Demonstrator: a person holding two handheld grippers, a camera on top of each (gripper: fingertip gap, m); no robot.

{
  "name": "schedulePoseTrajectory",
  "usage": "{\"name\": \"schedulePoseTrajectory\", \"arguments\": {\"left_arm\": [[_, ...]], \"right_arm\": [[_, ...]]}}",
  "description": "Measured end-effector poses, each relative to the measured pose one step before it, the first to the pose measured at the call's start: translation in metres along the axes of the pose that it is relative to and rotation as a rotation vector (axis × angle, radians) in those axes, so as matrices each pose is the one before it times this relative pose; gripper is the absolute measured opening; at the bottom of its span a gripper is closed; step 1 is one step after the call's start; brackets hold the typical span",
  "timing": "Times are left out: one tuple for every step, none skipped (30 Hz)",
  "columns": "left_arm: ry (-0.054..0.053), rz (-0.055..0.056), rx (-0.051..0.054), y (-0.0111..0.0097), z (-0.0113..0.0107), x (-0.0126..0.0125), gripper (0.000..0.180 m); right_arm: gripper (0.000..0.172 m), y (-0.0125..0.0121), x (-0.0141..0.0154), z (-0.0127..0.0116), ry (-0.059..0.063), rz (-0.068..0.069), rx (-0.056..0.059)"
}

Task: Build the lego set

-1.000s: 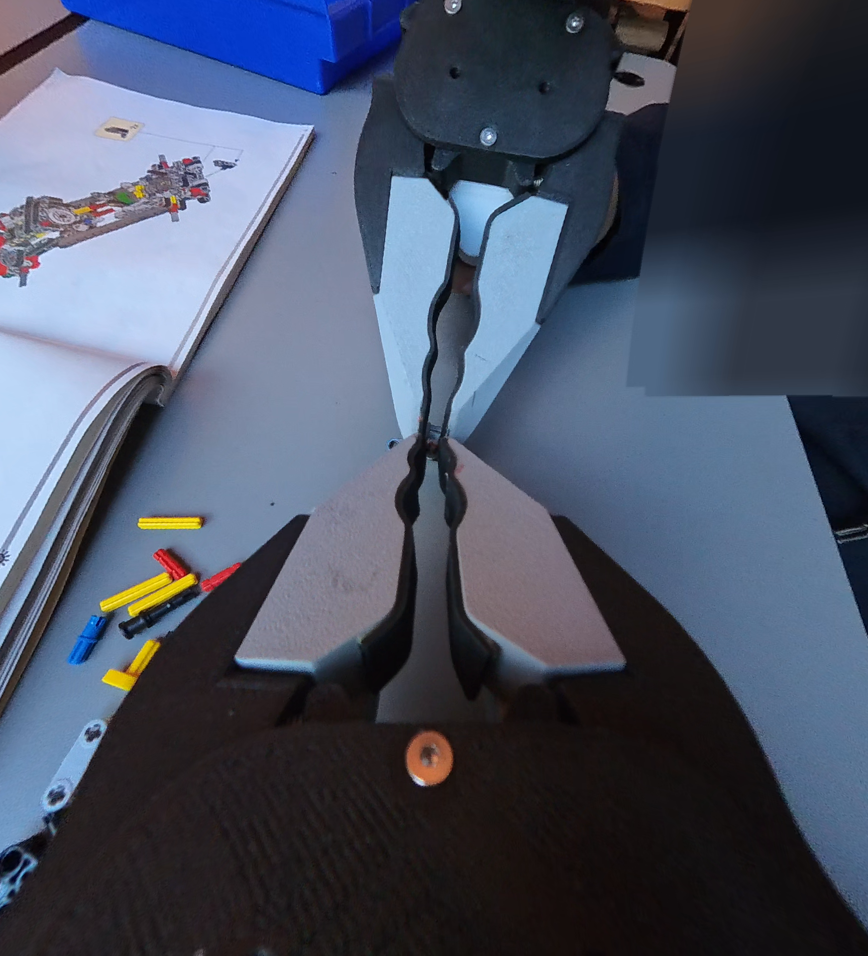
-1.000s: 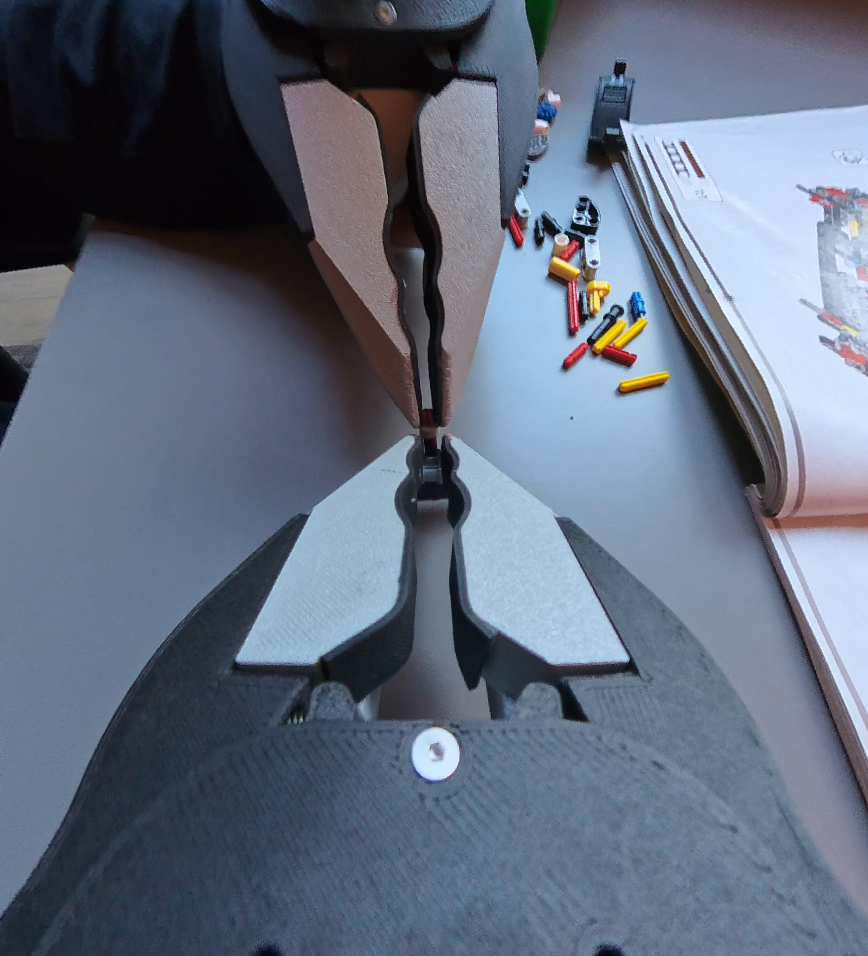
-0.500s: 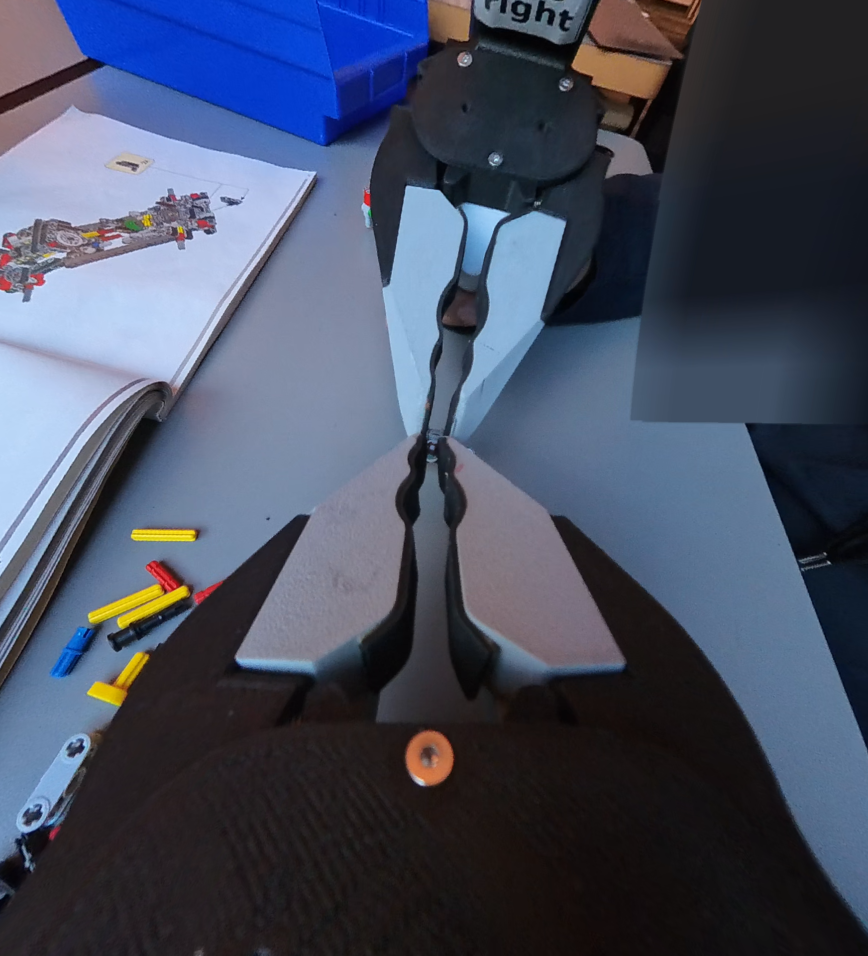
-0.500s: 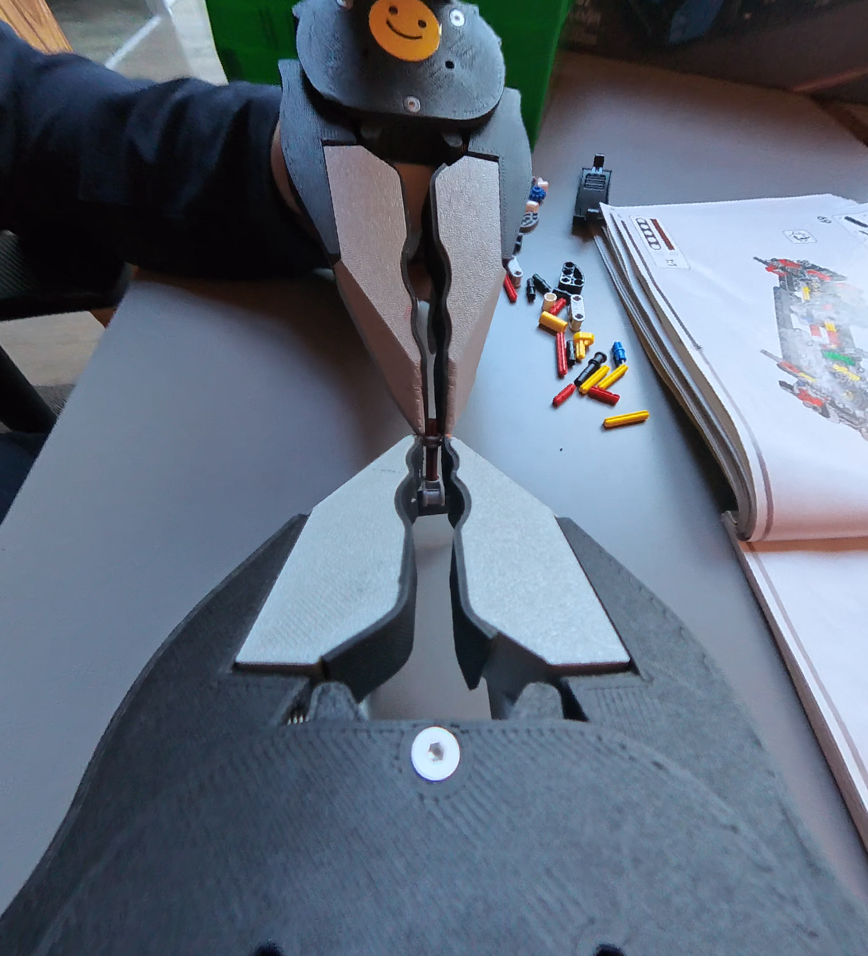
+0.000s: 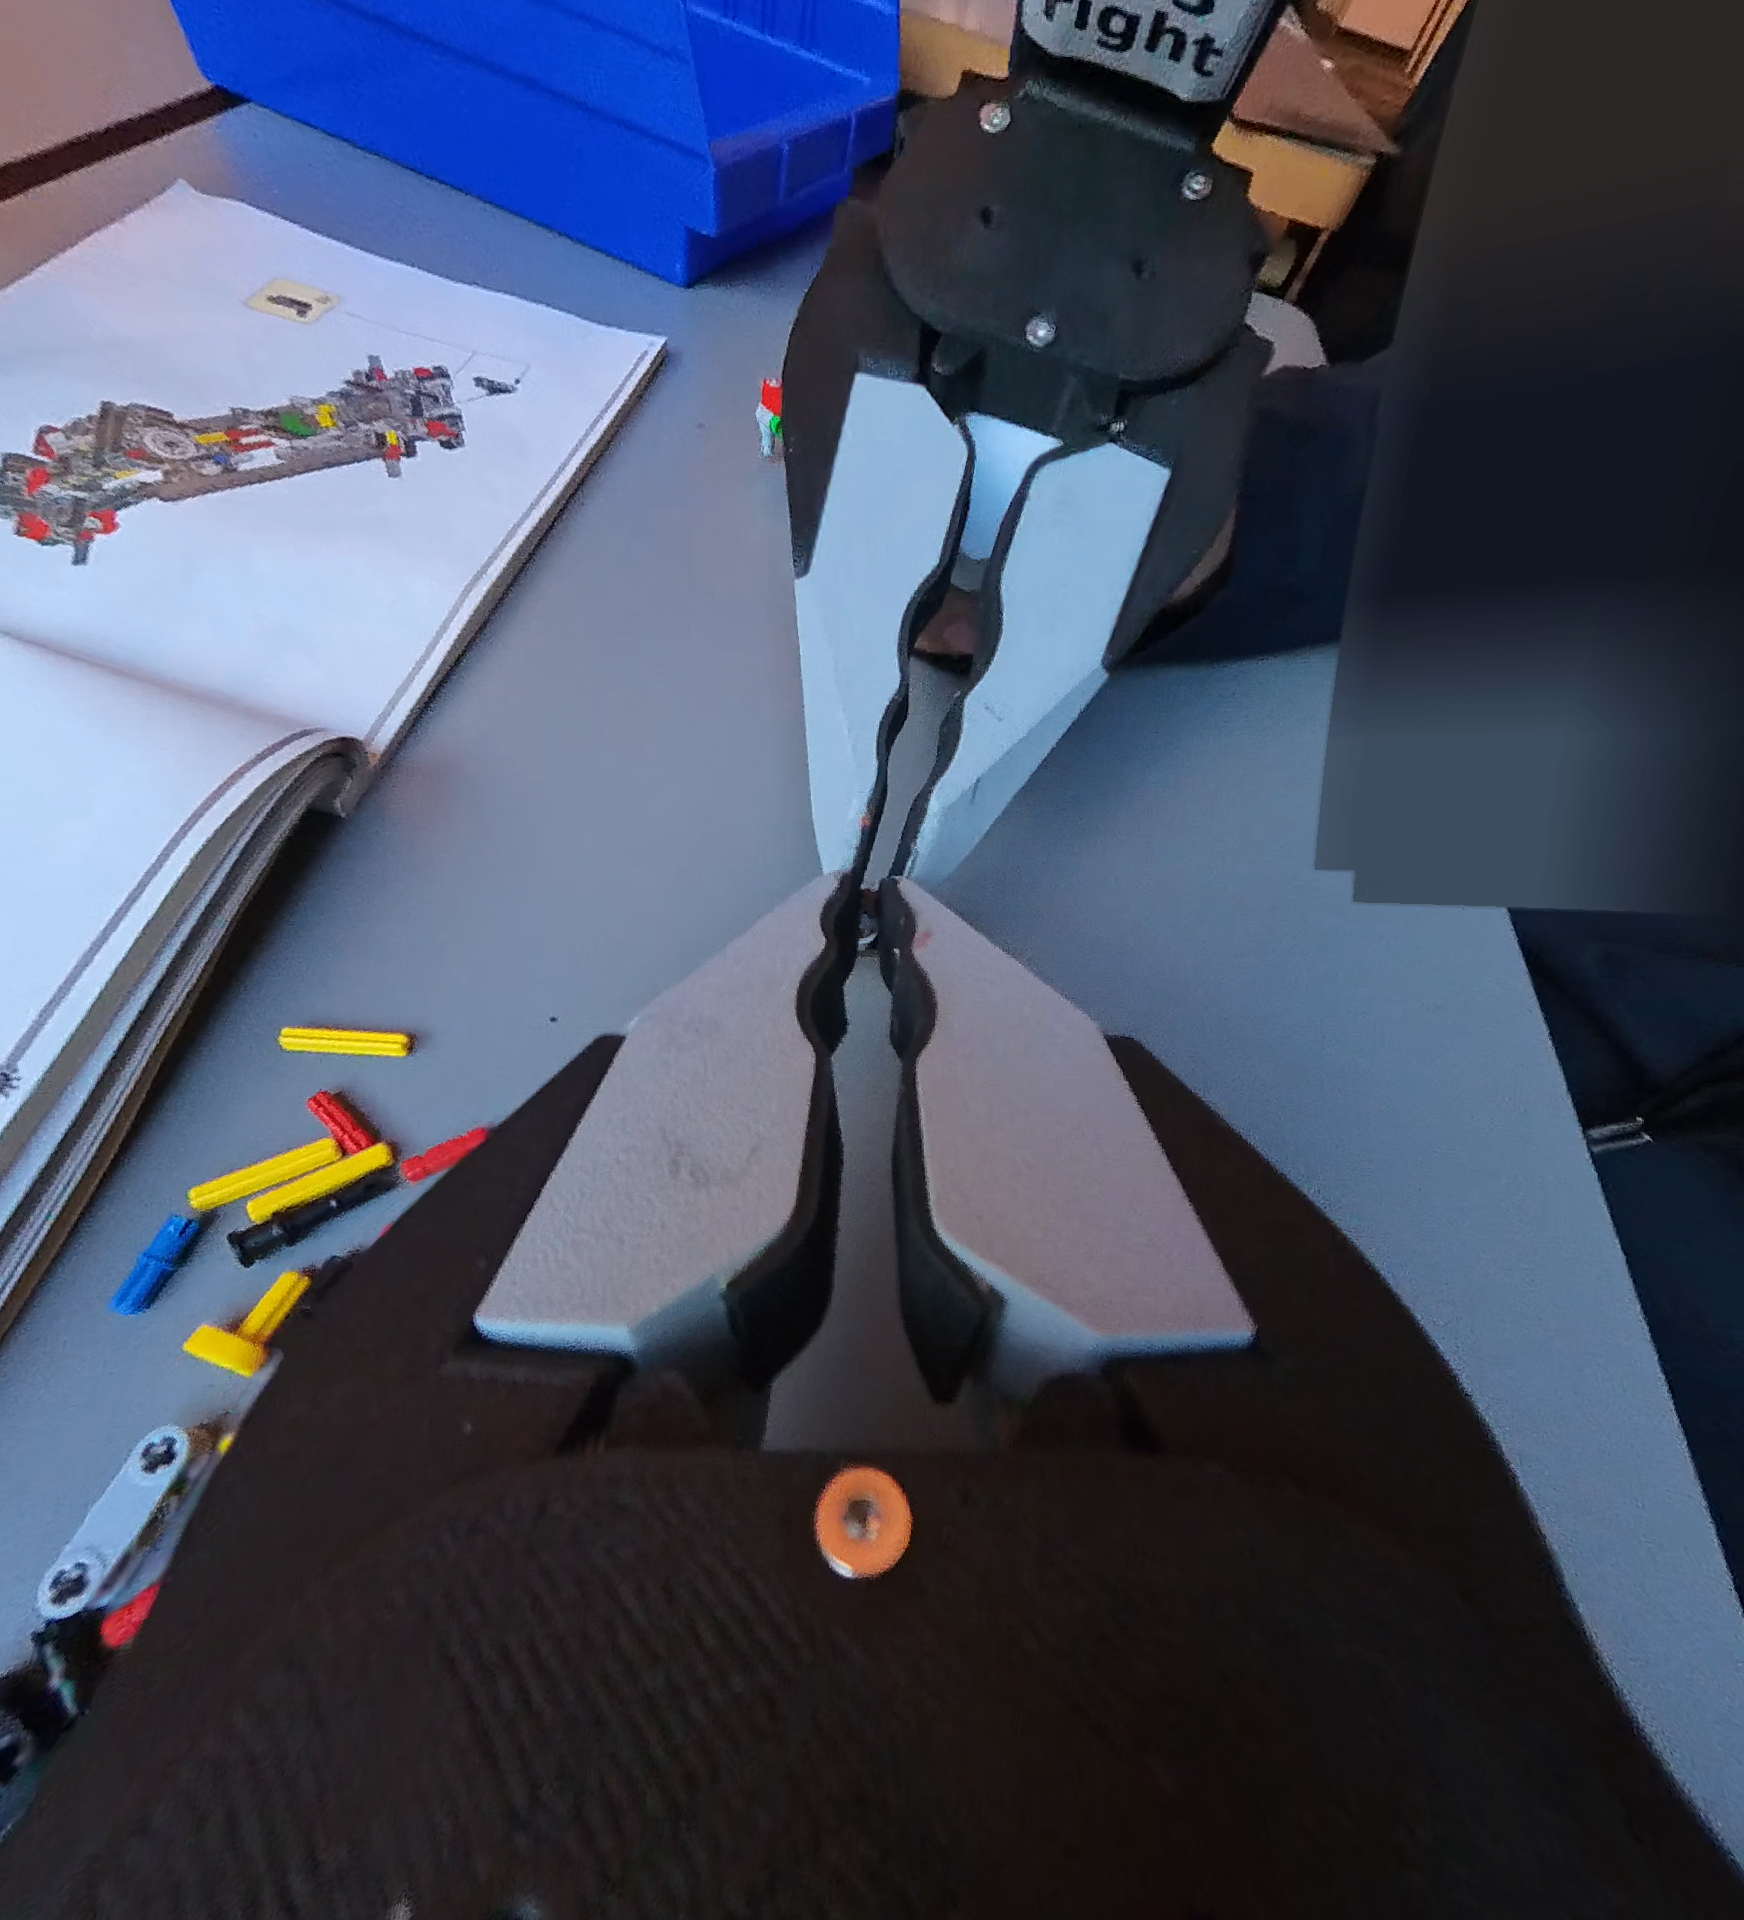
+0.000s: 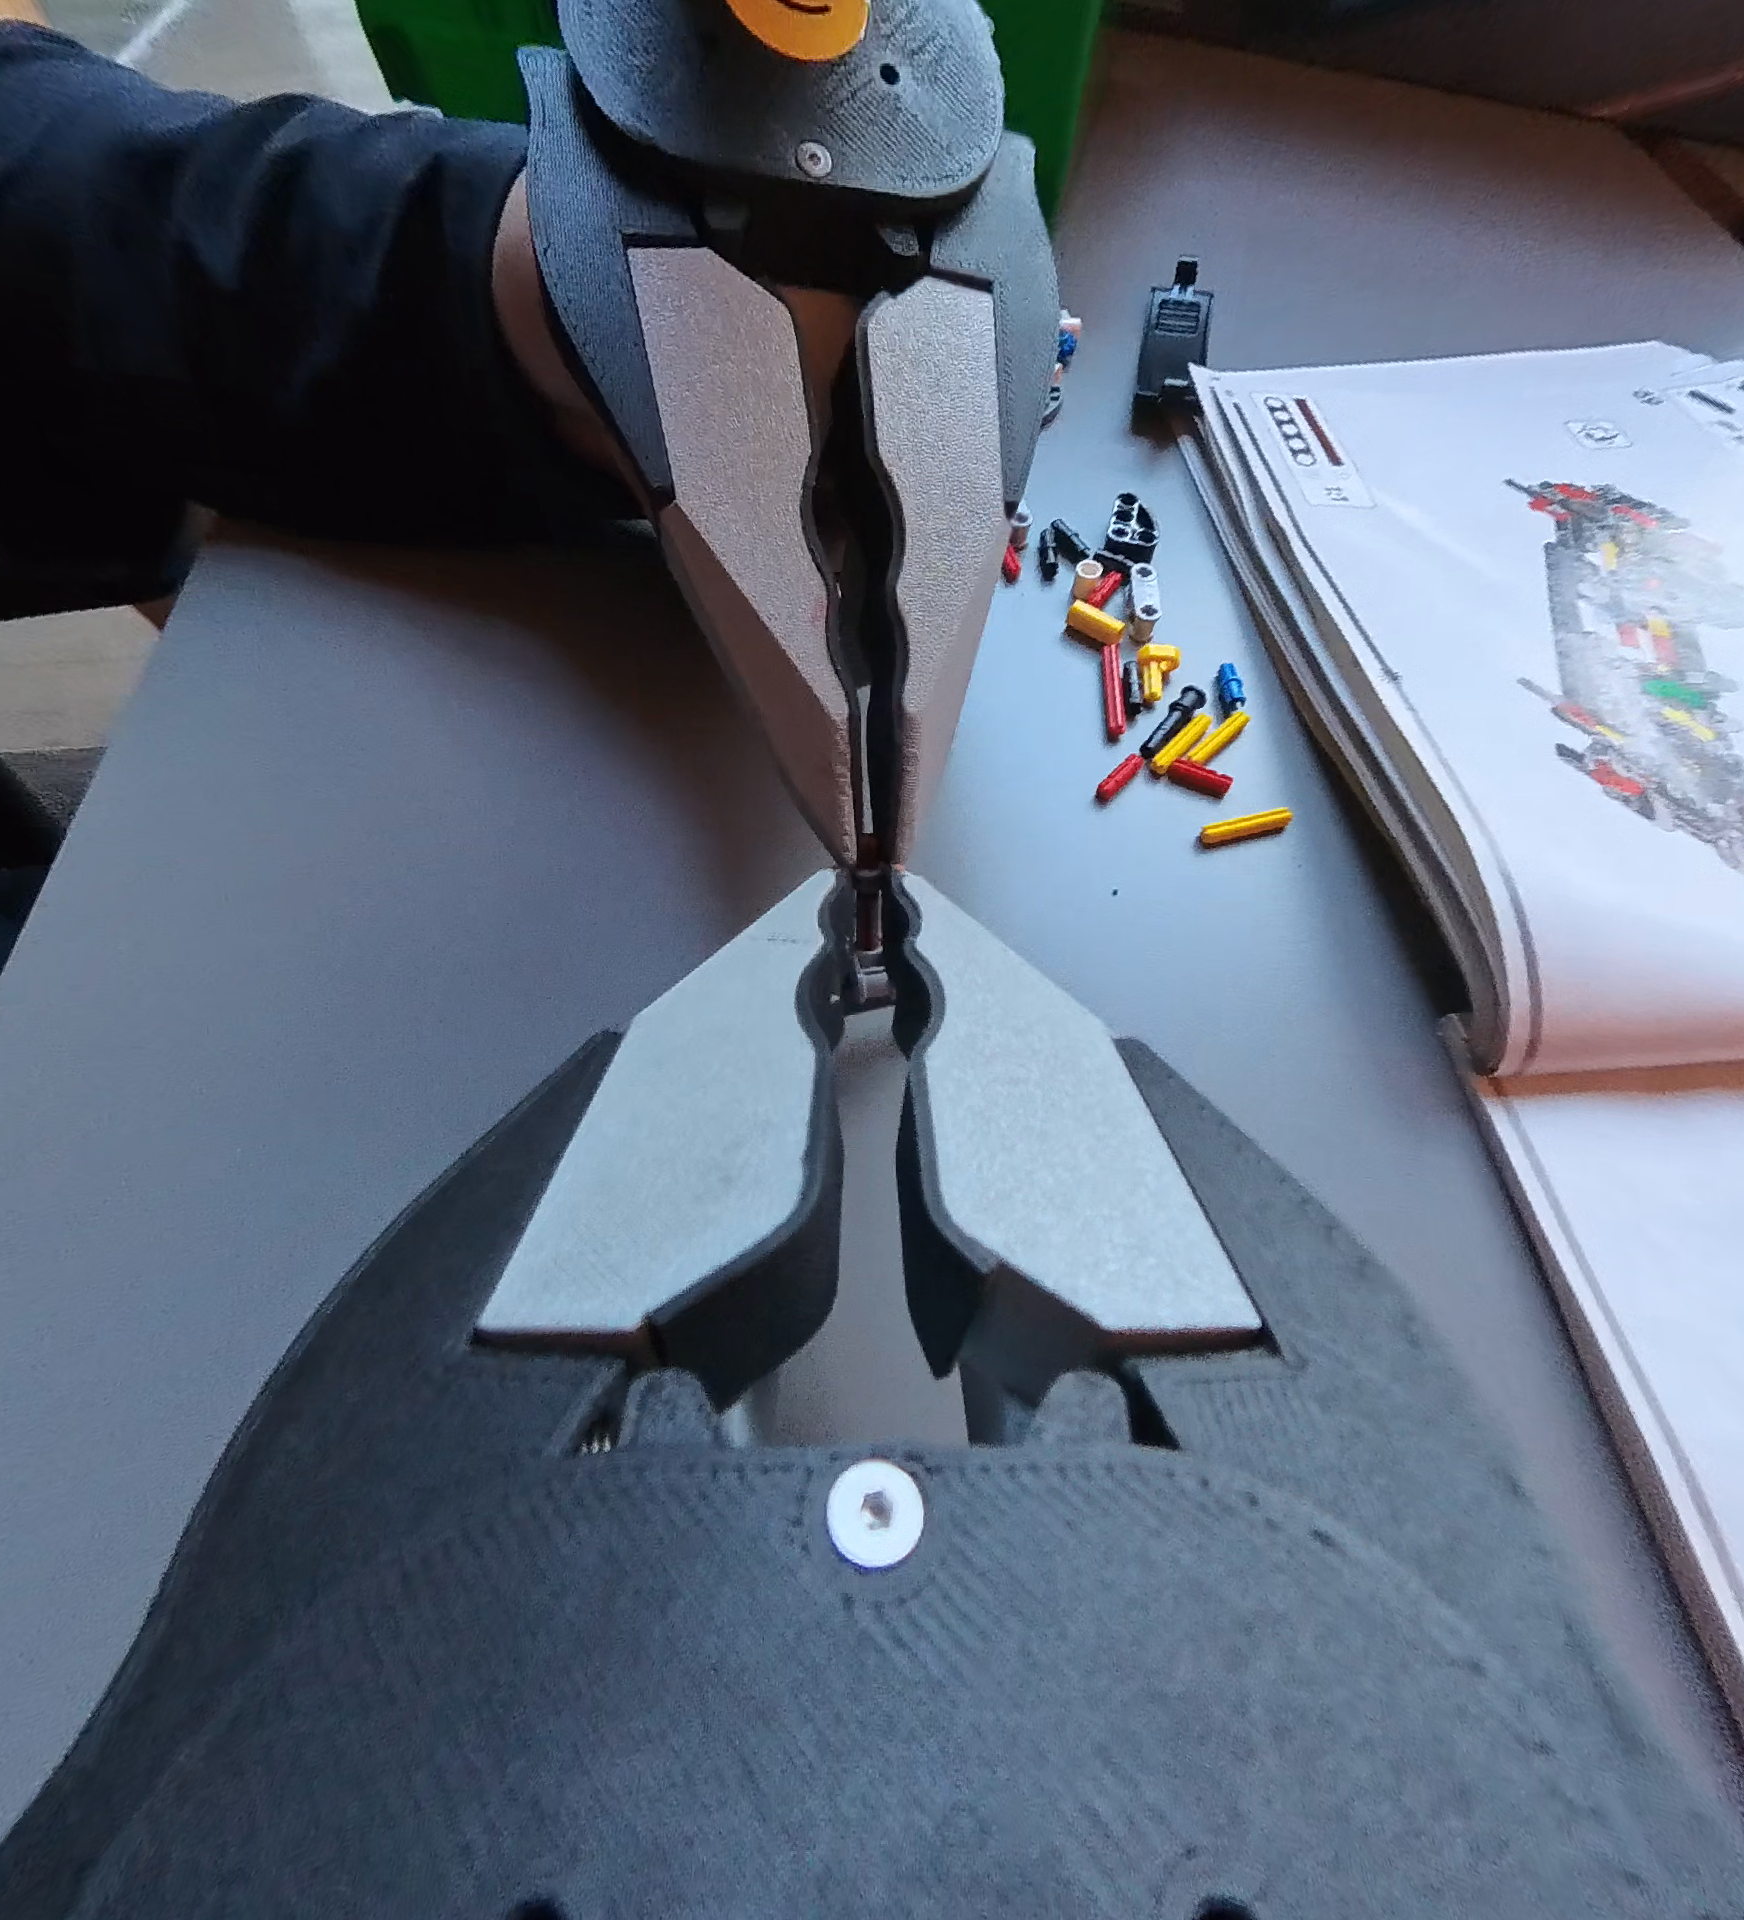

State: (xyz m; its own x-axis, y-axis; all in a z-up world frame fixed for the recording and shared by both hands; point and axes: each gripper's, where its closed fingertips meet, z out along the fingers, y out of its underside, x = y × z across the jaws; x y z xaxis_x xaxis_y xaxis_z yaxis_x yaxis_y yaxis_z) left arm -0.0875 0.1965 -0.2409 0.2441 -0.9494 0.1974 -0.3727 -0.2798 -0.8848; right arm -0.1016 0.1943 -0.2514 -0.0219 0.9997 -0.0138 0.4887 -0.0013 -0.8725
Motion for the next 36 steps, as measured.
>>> {"name": "schedulePoseTrajectory", "arguments": {"left_arm": [[0.0054,-0.0101,-0.0076,0.00128,0.00032,0.00026,0.001],[-0.0023,0.0033,-0.0020,0.00027,0.00022,0.00013,0.001],[-0.0039,0.0047,-0.0037,0.00041,0.00036,-0.00001,0.001],[-0.0042,0.0016,-0.0052,0.00071,0.00030,-0.00029,0.001],[-0.0028,0.0005,-0.0088,0.00126,0.00027,-0.00031,0.001],[-0.0032,0.0012,-0.0075,0.00112,0.00011,-0.00024,0.001],[-0.0027,0.0016,-0.0040,0.00070,0.00003,-0.00018,0.001],[-0.0020,0.0008,-0.0018,0.00024,-0.00005,-0.00022,0.001],[-0.0024,0.0013,-0.0010,0.00014,0.00006,-0.00009,0.001],[-0.0018,0.0012,-0.0010,0.00012,0.00007,-0.00009,0.001],[-0.0005,0.0016,-0.0008,0.00021,-0.00018,-0.00002,0.001],[0.0004,0.0008,-0.0002,0.00003,-0.00024,-0.00003,0.001],[-0.0007,-0.0005,0.0010,-0.00011,-0.00024,-0.00012,0.001],[-0.0001,0.0002,0.0007,-0.00002,-0.00013,-0.00008,0.001],[-0.0002,-0.0005,0.0003,-0.00004,0.00002,0.00000,0.001],[0.0000,-0.0004,0.0000,0.00002,-0.00007,-0.00009,0.001],[-0.0007,0.0011,0.0018,-0.00032,-0.00016,-0.00009,0.001],[0.0004,-0.0001,0.0009,-0.00008,-0.00032,-0.00013,0.001],[0.0000,-0.0006,0.0003,0.00005,-0.00023,-0.00014,0.001],[-0.0006,-0.0001,0.0005,-0.00009,-0.00011,0.00001,0.001],[-0.0003,-0.0001,0.0010,-0.00015,-0.00015,-0.00006,0.001],[-0.0011,0.0002,0.0000,-0.00005,-0.00013,-0.00017,0.001],[-0.0010,0.0006,-0.0003,-0.00005,-0.00007,-0.00017,0.001],[0.0015,-0.0023,0.0007,0.00006,-0.00021,-0.00004,0.001],[0.0003,-0.0035,0.0037,-0.00021,-0.00011,-0.00029,0.001],[-0.0007,-0.0018,0.0040,-0.00033,0.00014,-0.00028,0.001],[0.0045,0.0006,0.0011,-0.00020,0.00046,0.00077,0.001],[0.0070,-0.0043,0.0101,-0.00155,0.00023,0.00114,0.001],[0.0111,-0.0082,0.0172,-0.00236,-0.00040,0.00143,0.001],[0.0146,-0.0110,0.0165,-0.00215,-0.00058,0.00156,0.001],[0.0121,-0.0093,0.0152,-0.00215,-0.00032,0.00120,0.001],[0.0075,-0.0021,0.0059,-0.00079,0.00024,0.00106,0.001],[0.0061,0.0030,0.0004,-0.00022,0.00064,0.00142,0.001],[-0.0011,0.0043,-0.0016,0.00013,0.00063,0.00040,0.001],[-0.0036,0.0021,-0.0009,0.00001,0.00045,-0.00023,0.001],[-0.0002,-0.0028,0.0033,-0.00038,-0.00027,-0.00034,0.001]], "right_arm": [[0.002,0.00085,-0.00033,0.00021,-0.0075,0.0084,-0.0008],[0.002,0.00066,-0.00008,-0.00008,-0.0035,0.0043,-0.0029],[0.002,0.00073,0.00013,0.00013,0.0017,0.0004,-0.0057],[0.002,0.00109,0.00029,0.00050,0.0054,-0.0043,-0.0078],[0.002,0.00105,0.00005,0.00080,0.0060,-0.0067,-0.0081],[0.002,0.00068,0.00010,0.00072,0.0044,-0.0052,-0.0041],[0.002,0.00040,-0.00001,0.00039,-0.0007,0.0004,-0.0005],[0.002,0.00022,0.00004,0.00006,-0.0045,0.0046,0.0020],[0.002,0.00028,0.00006,0.00005,-0.0053,0.0071,0.0024],[0.002,0.00022,-0.00010,-0.00001,-0.0037,0.0054,0.0023],[0.002,0.00001,-0.00003,0.00017,-0.0017,0.0014,0.0011],[0.002,-0.00007,0.00002,0.00004,0.0004,-0.0008,0.0005],[0.002,-0.00007,0.00008,-0.00002,0.0008,-0.0010,0.0009],[0.002,0.00002,-0.00003,-0.00004,0.0000,0.0004,0.0012],[0.002,0.00011,0.00010,-0.00010,-0.0007,0.0015,0.0005],[0.002,-0.00002,0.00018,-0.00003,0.0003,0.0009,0.0015],[0.002,-0.00023,0.00001,-0.00015,0.0011,-0.0009,0.0021],[0.002,-0.00010,0.00005,0.00006,0.0011,-0.0014,0.0008],[0.002,-0.00005,0.00011,0.00003,0.0005,-0.0007,0.0004],[0.002,-0.00008,0.00004,-0.00009,-0.0007,0.0008,0.0013],[0.002,-0.00008,0.00016,-0.00009,-0.0002,0.0001,0.0012],[0.002,0.00001,0.00016,-0.00007,0.0009,-0.0005,0.0003],[0.002,0.00001,0.00006,0.00016,0.0012,-0.0013,0.0002],[0.002,-0.00027,0.00013,0.00005,0.0023,-0.0017,0.0013],[0.002,-0.00044,0.00036,0.00013,0.0023,-0.0006,0.0025],[0.002,-0.00049,-0.00011,-0.00004,-0.0030,-0.0017,0.0016],[0.002,-0.00094,-0.00065,-0.00054,-0.0080,-0.0013,0.0055],[0.002,-0.00209,-0.00082,-0.00132,-0.0110,0.0028,0.0140],[0.002,-0.00231,-0.00107,-0.00167,-0.0142,0.0080,0.0172],[0.002,-0.00219,-0.00096,-0.00178,-0.0141,0.0088,0.0168],[0.002,-0.00141,-0.00091,-0.00150,-0.0096,0.0028,0.0115],[0.003,-0.00046,-0.00125,-0.00106,-0.0080,-0.0056,0.0042],[0.004,-0.00035,-0.00038,-0.00029,0.0017,-0.0106,0.0024],[0.006,-0.00076,0.00046,-0.00014,0.0111,-0.0136,0.0045],[0.006,-0.00056,0.00063,-0.00004,0.0140,-0.0157,0.0020],[0.006,-0.00093,0.00072,-0.00027,0.0143,-0.0139,0.0059]]}}
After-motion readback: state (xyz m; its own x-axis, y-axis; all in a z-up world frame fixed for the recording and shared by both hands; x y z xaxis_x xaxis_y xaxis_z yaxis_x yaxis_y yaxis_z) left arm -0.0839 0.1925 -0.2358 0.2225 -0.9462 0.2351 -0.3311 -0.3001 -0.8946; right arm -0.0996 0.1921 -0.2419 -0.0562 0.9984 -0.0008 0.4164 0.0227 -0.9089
